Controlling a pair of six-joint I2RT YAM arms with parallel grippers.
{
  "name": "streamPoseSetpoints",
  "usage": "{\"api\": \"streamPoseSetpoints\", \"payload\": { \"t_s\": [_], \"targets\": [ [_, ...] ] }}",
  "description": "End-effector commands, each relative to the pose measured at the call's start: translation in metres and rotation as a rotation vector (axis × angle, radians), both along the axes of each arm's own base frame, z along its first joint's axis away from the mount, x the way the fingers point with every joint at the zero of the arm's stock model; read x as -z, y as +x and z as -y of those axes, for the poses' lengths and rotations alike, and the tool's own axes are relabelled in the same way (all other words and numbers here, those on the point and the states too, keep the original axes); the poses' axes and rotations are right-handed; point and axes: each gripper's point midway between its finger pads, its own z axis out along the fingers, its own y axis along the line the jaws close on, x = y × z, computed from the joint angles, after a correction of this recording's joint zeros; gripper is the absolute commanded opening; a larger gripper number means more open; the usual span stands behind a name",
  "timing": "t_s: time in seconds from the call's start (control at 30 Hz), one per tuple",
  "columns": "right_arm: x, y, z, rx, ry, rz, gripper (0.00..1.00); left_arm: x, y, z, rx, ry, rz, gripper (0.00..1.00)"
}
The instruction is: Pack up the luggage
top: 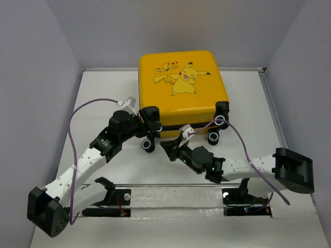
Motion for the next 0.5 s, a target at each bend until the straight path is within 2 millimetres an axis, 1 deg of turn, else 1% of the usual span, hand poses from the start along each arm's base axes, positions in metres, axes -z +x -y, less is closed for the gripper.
{"api": "streamPoseSetpoints", "payload": {
  "t_s": [0.0,0.03,0.07,0.1,0.17,0.2,0.23,0.27,0.3,0.33,0.37,0.4,0.43,0.47],
  "targets": [
    [0.027,0.019,0.055,0.168,-0.114,-0.091,0.07,-0.167,-0.014,0.024,0.177,-0.243,0.521,0.06],
    [0.031,0.029,0.072,0.234,-0.12,-0.103,0.07,-0.168,-0.014,0.023,0.17,-0.238,0.528,0.06],
    [0.037,0.037,0.085,0.256,-0.115,-0.133,0.07,-0.169,-0.013,0.021,0.162,-0.23,0.531,0.06],
    [0.05,0.037,0.108,0.274,-0.093,-0.198,0.07,-0.171,-0.012,0.019,0.149,-0.223,0.534,0.06],
    [0.06,0.045,0.133,0.305,-0.058,-0.243,0.07,-0.172,-0.011,0.017,0.141,-0.213,0.547,0.06],
    [0.072,0.051,0.152,0.357,-0.087,-0.275,0.07,-0.17,-0.011,0.017,0.14,-0.209,0.544,0.06],
    [0.07,0.052,0.156,0.373,-0.095,-0.274,0.08,-0.167,-0.011,0.017,0.14,-0.206,0.539,0.06],
    [0.068,0.057,0.166,0.422,-0.114,-0.261,0.18,-0.166,-0.012,0.018,0.145,-0.207,0.538,0.06],
    [0.065,0.062,0.169,0.442,-0.142,-0.257,0.23,-0.161,-0.012,0.02,0.154,-0.207,0.529,0.06],
    [0.063,0.064,0.169,0.448,-0.158,-0.252,0.27,-0.159,-0.012,0.02,0.157,-0.207,0.527,0.06],
    [0.063,0.068,0.17,0.461,-0.167,-0.253,0.37,-0.158,-0.012,0.021,0.163,-0.208,0.526,0.06],
    [0.06,0.07,0.166,0.456,-0.165,-0.251,0.41,-0.157,-0.012,0.021,0.165,-0.209,0.528,0.06],
    [0.051,0.077,0.165,0.474,-0.149,-0.239,0.45,-0.156,-0.012,0.022,0.166,-0.211,0.528,0.06],
    [0.05,0.08,0.162,0.479,-0.158,-0.233,0.49,-0.156,-0.012,0.021,0.164,-0.212,0.531,0.06]
  ]
}}
